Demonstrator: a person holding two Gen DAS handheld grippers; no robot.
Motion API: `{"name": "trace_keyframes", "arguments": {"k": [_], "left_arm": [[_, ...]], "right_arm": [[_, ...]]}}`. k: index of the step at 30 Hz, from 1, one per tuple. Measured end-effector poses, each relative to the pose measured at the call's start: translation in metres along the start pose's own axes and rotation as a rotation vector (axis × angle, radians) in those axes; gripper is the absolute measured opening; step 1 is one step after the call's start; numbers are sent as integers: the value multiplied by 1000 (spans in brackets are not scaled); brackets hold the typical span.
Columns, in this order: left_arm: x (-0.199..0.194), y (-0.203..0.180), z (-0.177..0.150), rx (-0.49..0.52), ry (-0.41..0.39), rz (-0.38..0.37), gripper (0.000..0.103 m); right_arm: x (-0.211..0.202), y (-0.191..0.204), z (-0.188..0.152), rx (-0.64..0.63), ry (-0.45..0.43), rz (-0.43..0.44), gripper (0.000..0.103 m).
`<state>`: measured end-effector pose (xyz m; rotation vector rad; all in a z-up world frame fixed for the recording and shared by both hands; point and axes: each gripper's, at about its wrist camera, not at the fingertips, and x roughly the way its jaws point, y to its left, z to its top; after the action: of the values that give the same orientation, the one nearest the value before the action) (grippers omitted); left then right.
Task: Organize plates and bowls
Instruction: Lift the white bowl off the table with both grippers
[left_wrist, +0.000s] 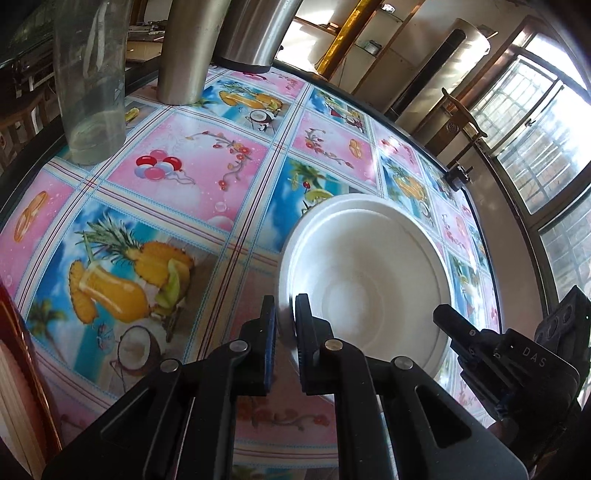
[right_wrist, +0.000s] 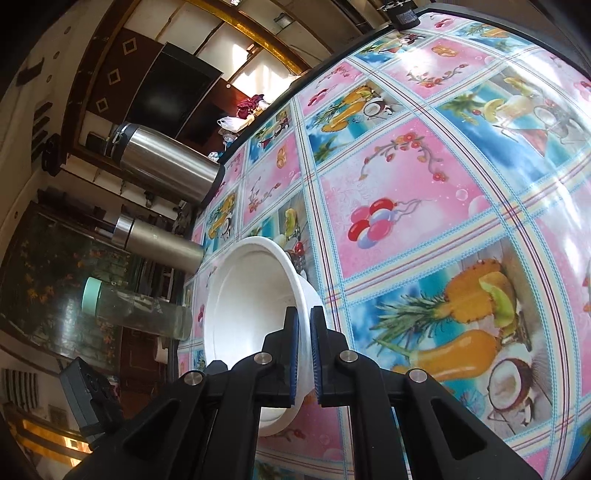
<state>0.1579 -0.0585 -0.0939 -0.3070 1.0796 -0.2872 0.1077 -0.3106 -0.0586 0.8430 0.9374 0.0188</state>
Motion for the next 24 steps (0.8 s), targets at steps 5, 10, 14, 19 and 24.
{"name": "trace_keyframes", "arguments": {"k": [5,10,14,19,24], "left_arm": [[-15,-5,-20,43,2,11,8],[-32,-10,-40,88,-7,31,8],[-43,-6,-52,96,-14,34,9],[-58,-4,-66,119,-37,55,9],[-73,0,-72,131,-63,61,10]], "right_arm": [[-17,-13,-21,19,-10,21,7],[-30,-17,-40,3,-15,16,7],[-37,-16,-52,-12,-8,22,7],[-49,-8,-67,-44,-20,28,7],[-59,3,-76,-72,-35,42,7]]}}
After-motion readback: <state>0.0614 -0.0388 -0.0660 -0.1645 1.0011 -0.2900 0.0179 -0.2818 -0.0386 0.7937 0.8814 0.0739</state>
